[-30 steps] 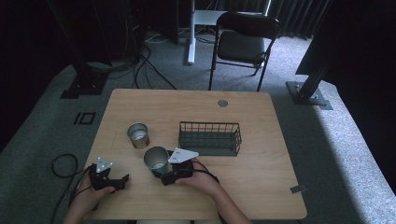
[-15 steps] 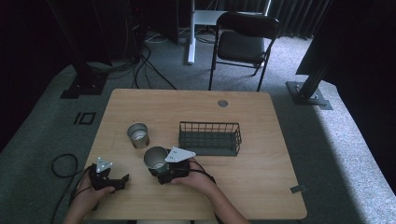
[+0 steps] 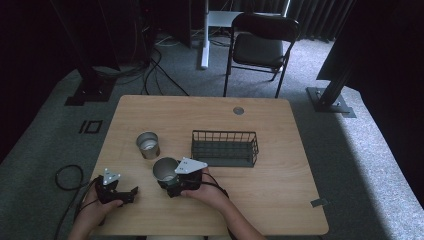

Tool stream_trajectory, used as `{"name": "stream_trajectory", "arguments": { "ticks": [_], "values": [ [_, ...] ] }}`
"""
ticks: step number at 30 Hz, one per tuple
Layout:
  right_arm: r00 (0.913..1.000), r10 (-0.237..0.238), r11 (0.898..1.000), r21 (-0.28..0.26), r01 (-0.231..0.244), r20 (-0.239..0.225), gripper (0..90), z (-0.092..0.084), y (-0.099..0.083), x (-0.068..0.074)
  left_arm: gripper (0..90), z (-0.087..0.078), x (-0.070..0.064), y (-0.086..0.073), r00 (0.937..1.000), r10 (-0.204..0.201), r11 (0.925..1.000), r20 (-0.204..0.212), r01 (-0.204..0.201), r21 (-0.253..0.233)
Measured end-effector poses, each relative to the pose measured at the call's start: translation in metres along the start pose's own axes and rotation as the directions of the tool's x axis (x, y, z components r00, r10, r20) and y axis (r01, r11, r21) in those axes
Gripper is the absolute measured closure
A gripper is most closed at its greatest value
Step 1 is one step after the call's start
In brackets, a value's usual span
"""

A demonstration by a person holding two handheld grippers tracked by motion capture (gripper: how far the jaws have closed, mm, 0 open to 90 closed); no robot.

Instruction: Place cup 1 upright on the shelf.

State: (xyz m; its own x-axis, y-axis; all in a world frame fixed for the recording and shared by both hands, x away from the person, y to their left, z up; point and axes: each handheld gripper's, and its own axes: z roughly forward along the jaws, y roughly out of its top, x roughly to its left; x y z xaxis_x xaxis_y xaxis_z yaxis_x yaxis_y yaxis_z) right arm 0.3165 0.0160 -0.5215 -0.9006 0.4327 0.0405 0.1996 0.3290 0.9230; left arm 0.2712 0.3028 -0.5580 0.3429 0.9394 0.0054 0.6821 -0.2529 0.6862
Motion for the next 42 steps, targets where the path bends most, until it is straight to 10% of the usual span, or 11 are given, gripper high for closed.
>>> {"name": "stream_trajectory", "arguments": {
  "ticks": [29, 42],
  "values": [
    [0.9998, 0.001, 0.993, -0.120, 0.001, 0.022, 13.9, -0.044, 0.057, -0.007, 0.2, 0.000, 0.000, 0.000, 1.0000, 0.002, 1.0000, 0.000, -0.002, 0.002],
    [0.9929, 0.012, 0.983, -0.184, 0.010, 0.119, 13.9, -0.074, 0.081, -0.029, 0.2, 0.000, 0.000, 0.000, 1.0000, 0.002, 1.0000, 0.000, -0.002, 0.002]
  ]
}}
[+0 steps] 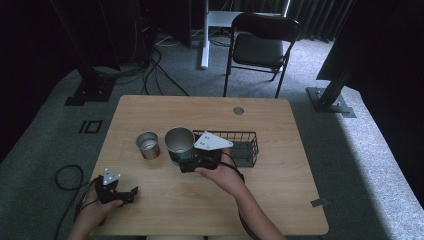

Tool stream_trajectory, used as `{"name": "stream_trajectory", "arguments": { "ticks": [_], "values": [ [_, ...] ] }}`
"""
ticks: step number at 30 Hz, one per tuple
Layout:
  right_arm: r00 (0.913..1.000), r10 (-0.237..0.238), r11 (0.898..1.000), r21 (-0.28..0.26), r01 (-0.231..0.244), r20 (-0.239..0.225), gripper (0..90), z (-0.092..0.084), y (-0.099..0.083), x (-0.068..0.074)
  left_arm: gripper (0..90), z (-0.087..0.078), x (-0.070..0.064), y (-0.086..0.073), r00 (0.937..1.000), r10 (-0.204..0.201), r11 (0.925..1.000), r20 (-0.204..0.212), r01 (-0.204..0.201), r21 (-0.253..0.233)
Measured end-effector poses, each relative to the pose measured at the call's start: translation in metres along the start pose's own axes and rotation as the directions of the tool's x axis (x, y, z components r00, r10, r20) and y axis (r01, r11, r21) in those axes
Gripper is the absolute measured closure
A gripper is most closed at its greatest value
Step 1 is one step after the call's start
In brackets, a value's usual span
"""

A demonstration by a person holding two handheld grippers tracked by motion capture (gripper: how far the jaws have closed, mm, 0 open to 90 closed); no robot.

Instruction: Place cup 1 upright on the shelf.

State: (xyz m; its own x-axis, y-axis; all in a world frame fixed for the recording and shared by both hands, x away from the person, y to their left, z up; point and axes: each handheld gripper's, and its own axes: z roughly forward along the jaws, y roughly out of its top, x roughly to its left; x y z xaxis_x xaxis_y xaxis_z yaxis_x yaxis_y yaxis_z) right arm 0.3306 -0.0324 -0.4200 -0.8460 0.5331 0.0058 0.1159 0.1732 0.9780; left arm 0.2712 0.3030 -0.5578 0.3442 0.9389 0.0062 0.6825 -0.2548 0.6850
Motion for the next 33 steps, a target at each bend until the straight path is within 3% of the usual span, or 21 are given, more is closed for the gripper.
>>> {"name": "stream_trajectory", "arguments": {
  "ticks": [5, 8, 11, 13, 16, 17, 19, 22, 27, 30, 33],
  "values": [
    [0.9993, -0.002, 1.000, -0.007, 0.003, 0.037, 13.9, -0.009, 0.005, -0.010, 0.2, 0.000, 0.000, 0.000, 1.0000, 0.000, 1.0000, -0.001, 0.000, 0.000],
    [0.9949, 0.002, 1.000, -0.024, 0.001, 0.101, 13.9, -0.020, 0.011, -0.023, 0.2, 0.000, 0.000, 0.000, 1.0000, -0.001, 1.0000, -0.001, 0.001, -0.002],
    [0.9910, 0.008, 0.999, -0.034, -0.004, 0.134, 13.9, -0.026, 0.013, -0.031, 0.2, 0.000, 0.000, 0.000, 1.0000, 0.000, 1.0000, -0.001, 0.000, -0.001],
    [0.9792, 0.012, 0.999, -0.041, -0.003, 0.203, 13.9, -0.036, 0.016, -0.044, 0.2, 0.000, 0.000, 0.000, 1.0000, 0.000, 1.0000, -0.001, 0.000, -0.001],
    [0.9677, 0.018, 0.999, -0.042, -0.008, 0.251, 13.9, -0.045, 0.017, -0.054, 0.2, 0.000, 0.000, 0.000, 1.0000, 0.000, 1.0000, -0.001, 0.000, -0.001],
    [0.9677, 0.018, 0.999, -0.042, -0.008, 0.251, 13.9, -0.045, 0.017, -0.054, 0.2, 0.000, 0.000, 0.000, 1.0000, 0.000, 1.0000, -0.001, 0.000, -0.001],
    [0.9543, 0.025, 0.999, -0.037, -0.015, 0.298, 13.9, -0.052, 0.014, -0.062, 0.2, 0.000, 0.000, 0.000, 1.0000, 0.000, 1.0000, -0.001, 0.000, -0.001],
    [0.9472, 0.028, 0.999, -0.030, -0.020, 0.319, 13.9, -0.056, 0.011, -0.067, 0.2, 0.000, 0.000, 0.000, 1.0000, 0.000, 1.0000, -0.001, 0.000, -0.002],
    [0.9224, 0.037, 0.999, -0.015, -0.034, 0.384, 13.9, -0.064, 0.000, -0.079, 0.2, 0.000, 0.000, 0.000, 1.0000, 0.000, 1.0000, -0.001, 0.000, -0.001],
    [0.9155, 0.040, 0.999, -0.005, -0.041, 0.400, 13.9, -0.066, -0.005, -0.082, 0.2, 0.000, 0.000, 0.000, 1.0000, 0.000, 1.0000, -0.001, 0.000, -0.001],
    [0.9013, 0.045, 0.999, 0.007, -0.053, 0.431, 13.9, -0.070, -0.014, -0.089, 0.2, 0.000, 0.000, 0.000, 1.0000, -0.001, 1.0000, -0.001, 0.001, -0.001]
  ]
}}
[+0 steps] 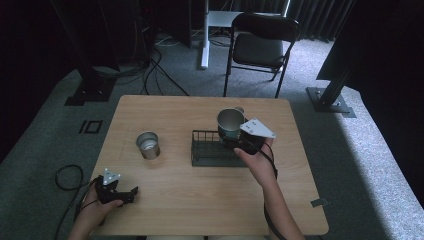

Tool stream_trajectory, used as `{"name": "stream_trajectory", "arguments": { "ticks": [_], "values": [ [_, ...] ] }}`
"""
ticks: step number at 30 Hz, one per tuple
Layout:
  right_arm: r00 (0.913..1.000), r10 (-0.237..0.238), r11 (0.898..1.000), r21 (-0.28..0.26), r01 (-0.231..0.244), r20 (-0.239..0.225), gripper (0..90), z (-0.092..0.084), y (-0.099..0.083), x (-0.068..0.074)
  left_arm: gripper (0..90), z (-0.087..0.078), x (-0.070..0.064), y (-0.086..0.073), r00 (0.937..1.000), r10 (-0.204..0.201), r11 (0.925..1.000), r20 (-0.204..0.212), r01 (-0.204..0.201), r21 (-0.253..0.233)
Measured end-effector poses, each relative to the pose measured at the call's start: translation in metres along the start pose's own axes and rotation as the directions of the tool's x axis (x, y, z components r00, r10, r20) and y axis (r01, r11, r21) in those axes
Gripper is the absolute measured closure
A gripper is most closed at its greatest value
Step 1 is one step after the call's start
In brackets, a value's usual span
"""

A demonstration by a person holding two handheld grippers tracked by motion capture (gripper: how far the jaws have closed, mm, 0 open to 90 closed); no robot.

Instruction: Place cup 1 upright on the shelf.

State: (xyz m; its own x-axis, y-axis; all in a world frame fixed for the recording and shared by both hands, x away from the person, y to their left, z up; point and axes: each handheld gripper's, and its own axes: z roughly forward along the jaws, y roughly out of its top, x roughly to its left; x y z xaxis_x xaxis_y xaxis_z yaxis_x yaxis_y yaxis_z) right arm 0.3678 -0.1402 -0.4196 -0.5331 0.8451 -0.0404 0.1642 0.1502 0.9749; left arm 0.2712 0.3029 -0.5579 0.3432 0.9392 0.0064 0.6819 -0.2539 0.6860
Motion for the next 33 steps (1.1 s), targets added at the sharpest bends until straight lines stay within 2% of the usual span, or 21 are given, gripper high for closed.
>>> {"name": "stream_trajectory", "arguments": {
  "ticks": [6, 13, 21, 33],
  "values": [
    [0.9988, 0.025, 0.999, 0.026, -0.026, 0.042, 13.9, -0.001, -0.016, -0.013, 0.2, 0.000, 0.000, 0.000, 1.0000, 0.000, 1.0000, 0.000, 0.000, 0.000],
    [0.9963, 0.049, 0.997, 0.050, -0.053, 0.070, 13.9, -0.002, -0.030, -0.024, 0.2, 0.000, 0.000, 0.000, 1.0000, 0.000, 1.0000, 0.000, 0.000, 0.000],
    [0.9945, 0.064, 0.994, 0.081, -0.071, 0.083, 13.9, 0.000, -0.046, -0.027, 0.2, 0.000, 0.000, 0.000, 1.0000, 0.000, 1.0000, 0.001, 0.000, 0.000],
    [0.9937, 0.046, 0.992, 0.111, -0.057, 0.102, 13.9, 0.008, -0.063, -0.024, 0.2, 0.000, 0.000, 0.000, 1.0000, 0.000, 1.0000, 0.001, 0.000, 0.000]
  ]
}}
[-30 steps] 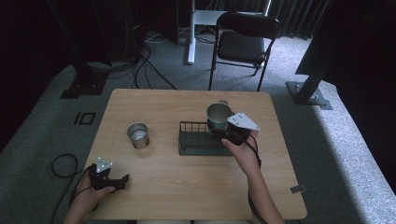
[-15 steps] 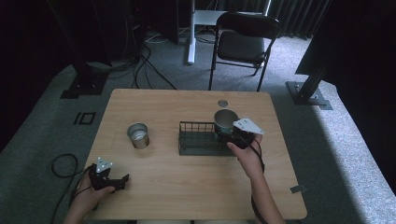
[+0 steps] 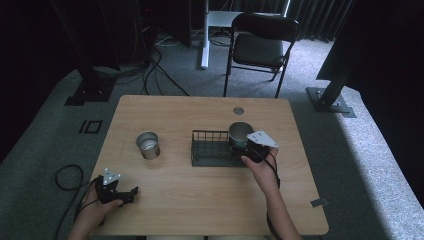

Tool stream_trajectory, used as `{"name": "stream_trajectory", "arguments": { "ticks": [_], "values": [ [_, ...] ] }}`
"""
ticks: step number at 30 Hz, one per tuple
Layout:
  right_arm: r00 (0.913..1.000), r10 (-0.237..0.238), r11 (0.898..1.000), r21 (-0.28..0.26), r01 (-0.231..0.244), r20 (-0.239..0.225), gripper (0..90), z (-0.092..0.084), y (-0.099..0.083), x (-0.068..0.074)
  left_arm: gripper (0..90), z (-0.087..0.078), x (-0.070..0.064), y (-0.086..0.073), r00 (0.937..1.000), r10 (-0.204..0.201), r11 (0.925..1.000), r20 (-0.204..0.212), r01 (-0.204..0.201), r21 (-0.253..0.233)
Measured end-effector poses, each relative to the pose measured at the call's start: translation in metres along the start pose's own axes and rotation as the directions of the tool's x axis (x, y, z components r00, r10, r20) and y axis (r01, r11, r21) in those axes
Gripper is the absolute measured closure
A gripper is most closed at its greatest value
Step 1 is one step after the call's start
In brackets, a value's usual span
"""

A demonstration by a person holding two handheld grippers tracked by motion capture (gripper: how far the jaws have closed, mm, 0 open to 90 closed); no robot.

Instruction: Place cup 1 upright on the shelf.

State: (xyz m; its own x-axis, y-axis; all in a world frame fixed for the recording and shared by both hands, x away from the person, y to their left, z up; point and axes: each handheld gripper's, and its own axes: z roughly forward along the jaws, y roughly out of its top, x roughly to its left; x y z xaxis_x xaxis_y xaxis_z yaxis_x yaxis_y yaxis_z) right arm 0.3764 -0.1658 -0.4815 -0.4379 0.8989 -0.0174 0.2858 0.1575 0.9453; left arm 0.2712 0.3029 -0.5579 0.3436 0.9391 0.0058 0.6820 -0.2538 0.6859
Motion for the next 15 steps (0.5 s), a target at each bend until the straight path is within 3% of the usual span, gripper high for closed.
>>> {"name": "stream_trajectory", "arguments": {
  "ticks": [8, 12, 15],
  "values": [
    [0.9998, -0.020, 1.000, -0.011, 0.020, 0.005, 13.8, 0.0000, -0.0016, 0.0015, 0.2, 0.0000, 0.0000, 0.0000, 1.0000, 0.000, 1.0000, 0.000, 0.000, 0.000],
    [0.9992, -0.034, 0.999, -0.015, 0.034, -0.022, 13.6, -0.0004, -0.0019, -0.0003, 0.2, 0.0000, 0.0000, 0.0000, 1.0000, 0.000, 1.0000, 0.000, 0.000, 0.000],
    [0.9992, -0.020, 1.000, -0.016, 0.020, -0.034, 12.4, -0.0014, -0.0029, -0.0004, 0.2, 0.0000, 0.0000, 0.0000, 1.0000, 0.000, 1.0000, 0.000, 0.000, 0.000]
  ]
}}
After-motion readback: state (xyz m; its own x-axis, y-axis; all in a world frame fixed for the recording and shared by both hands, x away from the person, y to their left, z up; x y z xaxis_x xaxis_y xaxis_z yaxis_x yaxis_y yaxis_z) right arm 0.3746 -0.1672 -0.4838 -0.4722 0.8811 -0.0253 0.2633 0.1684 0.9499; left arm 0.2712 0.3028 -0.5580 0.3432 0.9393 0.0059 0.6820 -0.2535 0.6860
